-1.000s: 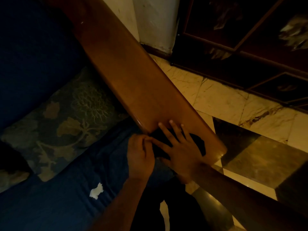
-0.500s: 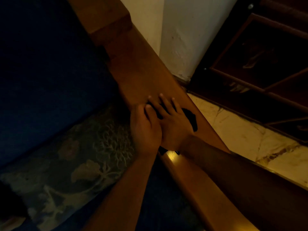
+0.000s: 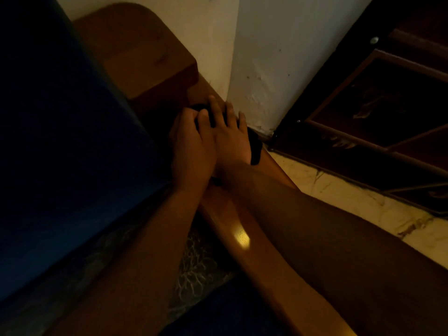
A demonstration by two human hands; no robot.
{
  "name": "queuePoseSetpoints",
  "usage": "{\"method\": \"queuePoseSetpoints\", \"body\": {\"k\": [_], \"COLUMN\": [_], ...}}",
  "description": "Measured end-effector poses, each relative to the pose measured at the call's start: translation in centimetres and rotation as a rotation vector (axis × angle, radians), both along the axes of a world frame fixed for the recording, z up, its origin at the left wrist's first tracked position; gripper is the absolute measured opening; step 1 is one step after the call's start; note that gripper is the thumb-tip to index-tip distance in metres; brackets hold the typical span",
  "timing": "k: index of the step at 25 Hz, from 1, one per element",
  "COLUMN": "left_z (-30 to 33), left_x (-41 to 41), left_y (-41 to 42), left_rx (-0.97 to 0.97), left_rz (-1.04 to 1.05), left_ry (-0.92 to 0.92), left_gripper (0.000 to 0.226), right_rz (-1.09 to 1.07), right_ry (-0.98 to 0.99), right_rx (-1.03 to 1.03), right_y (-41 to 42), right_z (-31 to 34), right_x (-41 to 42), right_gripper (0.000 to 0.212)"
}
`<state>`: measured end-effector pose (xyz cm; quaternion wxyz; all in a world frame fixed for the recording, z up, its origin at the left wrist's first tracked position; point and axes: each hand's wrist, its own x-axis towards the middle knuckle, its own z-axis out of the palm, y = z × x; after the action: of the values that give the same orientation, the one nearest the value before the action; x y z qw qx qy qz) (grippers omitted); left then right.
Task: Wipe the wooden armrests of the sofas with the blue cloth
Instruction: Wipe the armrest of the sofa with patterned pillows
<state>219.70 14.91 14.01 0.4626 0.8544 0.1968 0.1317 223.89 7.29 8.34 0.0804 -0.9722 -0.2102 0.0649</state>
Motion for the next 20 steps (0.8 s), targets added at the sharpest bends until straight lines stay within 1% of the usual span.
{"method": "queuePoseSetpoints", "body": {"k": [2,3,6,8,10,12,14,15,16,18,19,20], "left_z": [0.0,0.1,0.3,0.4,0.3,0.2,0.3,0.3,0.1,-0.6,-1.0,-1.3], "left_x": [-0.2,-0.5,-1.0,-1.0,-0.9,-0.9,-1.4,-2.0,-2.7,-5.2,-6.6,-7.7], "left_y": [0.0,0.2,0.9,1.2,0.9,0.7,0.5,0.0,-1.0,-4.7,-6.5,-8.1], "left_rx": [0.005,0.0,0.0,0.041,0.096,0.13,0.183,0.235,0.313,0.458,0.484,0.491], "left_rz": [-0.021,-0.026,-0.079,-0.089,-0.082,-0.074,-0.091,-0.126,-0.209,-0.492,-0.598,-0.648], "left_ry": [0.049,0.081,0.142,0.207,0.271,0.346,0.383,0.367,0.346,0.328,0.332,0.327], "left_gripper": [0.019,0.018,0.016,0.017,0.024,0.031,0.033,0.034,0.034,0.033,0.031,0.029], "right_rz": [-0.121,-0.183,-0.345,-0.472,-0.582,-0.642,-0.665,-0.674,-0.692,-0.764,-0.793,-0.818], "right_ry": [0.029,0.053,0.112,0.118,0.094,0.071,0.059,0.052,0.043,0.016,0.007,0.003], "right_rx": [0.036,0.052,0.044,0.035,0.069,0.1,0.099,0.098,0.099,0.101,0.103,0.102], "right_y": [0.5,0.8,1.7,1.0,-1.1,-3.9,-6.6,-7.8,-8.9,-11.5,-12.9,-14.2], "right_z": [0.2,0.3,0.4,0.5,0.6,0.9,1.0,0.9,0.7,0.5,0.5,0.4], "right_x": [1.1,1.4,1.2,-0.6,-3.4,-6.6,-9.8,-11.4,-13.0,-16.7,-18.7,-20.6], "right_gripper": [0.067,0.065,0.071,0.079,0.081,0.08,0.079,0.079,0.078,0.077,0.076,0.076]}}
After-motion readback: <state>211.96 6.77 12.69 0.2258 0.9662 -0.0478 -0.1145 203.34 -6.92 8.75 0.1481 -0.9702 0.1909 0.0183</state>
